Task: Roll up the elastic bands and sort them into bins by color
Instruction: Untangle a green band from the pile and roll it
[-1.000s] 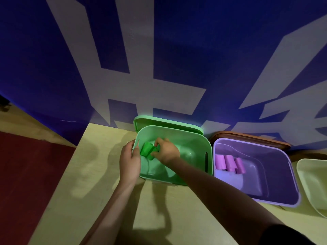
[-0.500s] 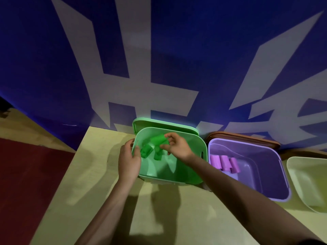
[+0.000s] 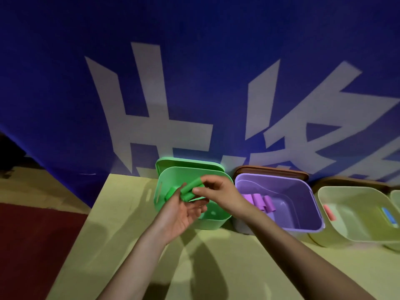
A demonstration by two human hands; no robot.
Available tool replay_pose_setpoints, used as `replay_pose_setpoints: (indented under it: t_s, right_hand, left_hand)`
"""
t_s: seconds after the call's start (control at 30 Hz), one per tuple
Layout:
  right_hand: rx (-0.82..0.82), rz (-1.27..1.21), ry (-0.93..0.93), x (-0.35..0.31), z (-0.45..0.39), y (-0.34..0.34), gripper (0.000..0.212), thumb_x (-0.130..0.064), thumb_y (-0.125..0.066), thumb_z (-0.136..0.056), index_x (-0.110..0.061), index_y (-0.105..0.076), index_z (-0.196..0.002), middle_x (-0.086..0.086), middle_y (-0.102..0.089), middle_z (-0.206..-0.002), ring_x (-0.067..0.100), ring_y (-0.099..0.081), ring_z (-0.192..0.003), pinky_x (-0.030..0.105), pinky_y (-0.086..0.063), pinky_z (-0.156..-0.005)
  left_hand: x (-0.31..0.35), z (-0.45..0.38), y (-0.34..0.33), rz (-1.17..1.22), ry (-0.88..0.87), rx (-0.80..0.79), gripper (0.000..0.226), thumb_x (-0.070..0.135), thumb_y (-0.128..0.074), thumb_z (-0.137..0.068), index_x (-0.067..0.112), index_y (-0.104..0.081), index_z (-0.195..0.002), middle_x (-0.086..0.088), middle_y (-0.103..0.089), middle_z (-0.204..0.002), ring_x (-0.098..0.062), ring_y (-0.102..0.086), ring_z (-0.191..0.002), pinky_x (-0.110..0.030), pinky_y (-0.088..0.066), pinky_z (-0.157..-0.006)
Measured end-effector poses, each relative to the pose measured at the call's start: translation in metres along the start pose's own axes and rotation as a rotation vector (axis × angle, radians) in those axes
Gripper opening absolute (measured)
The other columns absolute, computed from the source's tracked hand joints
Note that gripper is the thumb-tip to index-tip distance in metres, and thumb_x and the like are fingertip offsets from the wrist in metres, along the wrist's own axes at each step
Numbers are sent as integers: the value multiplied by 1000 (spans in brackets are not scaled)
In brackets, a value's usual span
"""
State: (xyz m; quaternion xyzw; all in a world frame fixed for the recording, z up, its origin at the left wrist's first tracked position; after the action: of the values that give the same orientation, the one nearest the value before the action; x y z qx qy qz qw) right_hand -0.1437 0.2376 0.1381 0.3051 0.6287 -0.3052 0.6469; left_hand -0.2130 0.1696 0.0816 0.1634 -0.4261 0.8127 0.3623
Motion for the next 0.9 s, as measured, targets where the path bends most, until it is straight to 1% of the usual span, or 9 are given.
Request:
replay_pose_setpoints:
  t_s: [0.13,0.27,0.4,0.5,0.57,0.63,0.77,0.83,0.9]
  right_hand:
    - [58,107,79,-11,31,8,19,-6,-71,-82,-22,-72,-91,-2,-63,-93,13,-59,-92,41,-50,-82]
    - [88,109,107,-22,58,9,31,-6,-71,-82,-36,-73,-90,-1,-59,-101,11,-58,-100,48,-47,-88]
    - [49,178,111,-36,78,8,29,-9,-70,-84,-34,-72,-99,5,-60,-107,14,-58,-106,43,-47,-92]
    - [15,219,92,-39,89,11,25,-11,-69,-86,-28,-72,-104,9,-60,-111,17,-58,-109,41,-48,-95]
    - [-27,250,83,-39,96,11,28,-9,-66,-87,-30,-70,-106,6,-62,-113,14,-58,-111,33,-48,-97]
    - [-52,235,41,-32,102,12,39,2,-56,-90,-28,-65,-112,3,-62,-117,11,-56,-112,23,-47,-94]
    - [236,153,-65,-9,109,32,31,1,-53,-92,-23,-64,-109,1,-63,-97,5,-57,-89,17,-48,-73]
    - [415,186,-17,-7,114,40,20,-3,-63,-89,-23,-67,-92,-3,-63,-81,-2,-54,-72,17,-45,-70]
    - [471,193,11,-9,119,36,15,-3,-69,-84,-18,-68,-82,-5,-64,-73,-4,-54,-62,15,-45,-67]
  left_hand:
    - [-2,22,-15,186,-16,-13,21,9,-45,-97,-4,-61,-105,-16,-66,-81,-16,-64,-57,-18,-55,-49]
    - [-13,43,-27,196,7,-48,18,5,-54,-86,-4,-63,-98,-17,-68,-79,-19,-66,-57,-22,-57,-52]
    - [-21,57,-34,211,-11,-106,31,5,-60,-74,-3,-62,-104,-19,-68,-87,-22,-68,-63,-26,-58,-55]
    - [-28,64,-40,175,-16,-196,34,-1,-81,-57,-8,-71,-89,-22,-68,-88,-26,-70,-69,-30,-60,-61]
    - [-35,68,-41,133,-14,-216,20,-3,-73,-63,-8,-73,-83,-21,-69,-89,-25,-71,-72,-31,-60,-65]
    - [-41,65,-35,85,-40,-184,27,-2,-55,-75,-8,-68,-97,-21,-70,-94,-25,-72,-78,-32,-60,-68]
    - [-40,59,-20,-1,-148,-92,34,-7,-44,-90,-4,-57,-121,-20,-64,-119,-25,-67,-102,-34,-55,-86]
    - [-35,59,-12,-29,-219,-21,32,-9,-44,-90,0,-60,-117,-16,-66,-116,-23,-65,-103,-30,-58,-79]
    - [-30,62,-10,-66,-292,29,29,-10,-46,-90,4,-62,-111,-12,-69,-108,-21,-66,-99,-26,-58,-71]
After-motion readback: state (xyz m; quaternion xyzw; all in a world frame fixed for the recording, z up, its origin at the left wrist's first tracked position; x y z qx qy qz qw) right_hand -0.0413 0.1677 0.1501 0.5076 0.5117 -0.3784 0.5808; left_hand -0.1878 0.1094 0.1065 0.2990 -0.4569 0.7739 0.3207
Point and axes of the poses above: each hand's wrist, its own z-axis away from the middle knuckle, its own y-axis out of the back of the hand, x = y × z, the point moved 9 cm from there along -z, towards the middle knuckle
